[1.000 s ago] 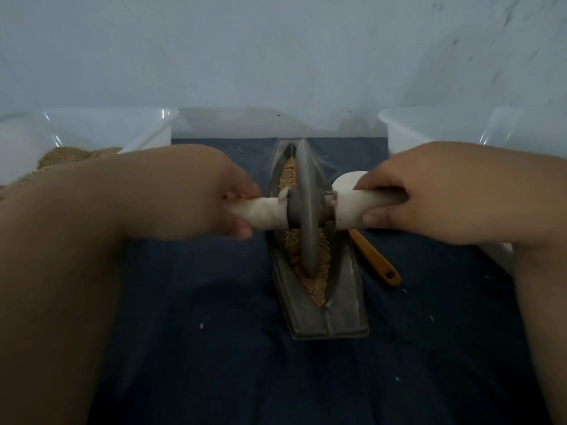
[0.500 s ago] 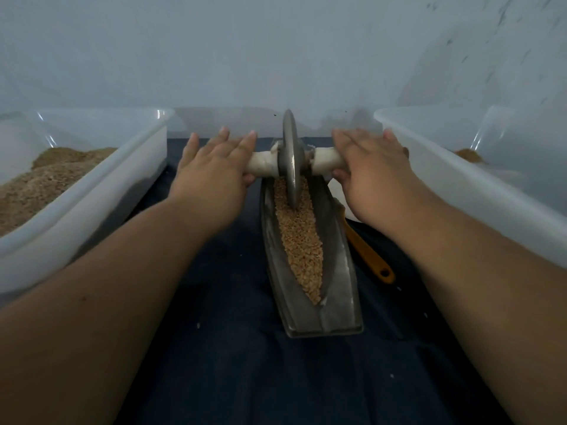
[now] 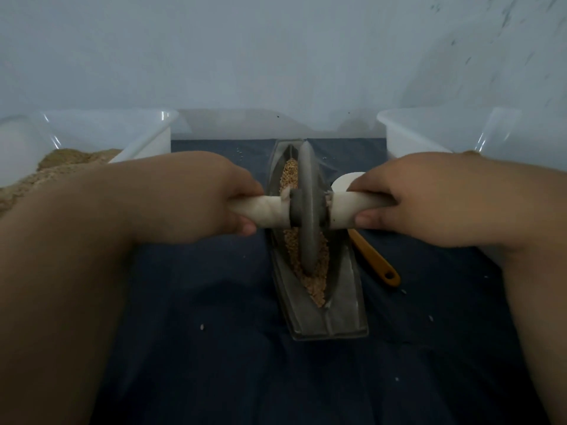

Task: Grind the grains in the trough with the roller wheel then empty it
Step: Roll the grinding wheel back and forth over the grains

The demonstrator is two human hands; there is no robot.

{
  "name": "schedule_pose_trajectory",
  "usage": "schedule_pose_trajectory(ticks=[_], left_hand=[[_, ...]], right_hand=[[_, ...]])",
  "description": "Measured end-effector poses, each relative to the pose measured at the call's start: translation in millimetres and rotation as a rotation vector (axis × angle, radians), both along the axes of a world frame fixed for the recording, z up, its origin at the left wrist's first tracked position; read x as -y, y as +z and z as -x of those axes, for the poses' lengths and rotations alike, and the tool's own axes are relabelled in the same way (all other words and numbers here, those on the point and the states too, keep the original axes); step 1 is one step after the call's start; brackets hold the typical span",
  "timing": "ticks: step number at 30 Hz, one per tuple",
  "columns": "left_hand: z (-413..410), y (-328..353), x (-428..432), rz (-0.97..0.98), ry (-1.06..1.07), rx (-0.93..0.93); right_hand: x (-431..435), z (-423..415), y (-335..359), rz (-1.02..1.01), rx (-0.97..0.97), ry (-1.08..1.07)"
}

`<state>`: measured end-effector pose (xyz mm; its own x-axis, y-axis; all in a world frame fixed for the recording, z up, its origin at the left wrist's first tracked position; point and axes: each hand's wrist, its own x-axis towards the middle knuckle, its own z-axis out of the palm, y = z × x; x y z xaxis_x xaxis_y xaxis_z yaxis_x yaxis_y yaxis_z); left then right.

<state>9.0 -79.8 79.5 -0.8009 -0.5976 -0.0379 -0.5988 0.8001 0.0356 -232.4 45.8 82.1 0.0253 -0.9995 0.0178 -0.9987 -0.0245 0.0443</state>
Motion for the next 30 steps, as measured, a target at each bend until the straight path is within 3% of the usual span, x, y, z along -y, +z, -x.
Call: schedule_pose_trajectory(ticks=[5,10,13,19,25,30], left_hand=[[12,-22,17,0.058,0.066,-0.141],[35,-57,32,0.457,0.235,-0.262],[37,-64,37,0.473,0.242,-0.267],[21,-44,25,0.276,0.158,-0.153],[5,-10,-6,-0.048,0.068,0.046],[4,-9,-7,-0.093,0.096,0.083]], right_hand=[[34,9,-30,0.216,0.161,-0.006],[63,14,-57,0.523,0.187,-0.087],[67,15,-62,0.576,0.124,-0.087],[45,8,-38,0.381,0.049,-0.020],[7,7,-4,-0.014,0.080,0.033],[7,7,-4,0.048,0.157,0.026]])
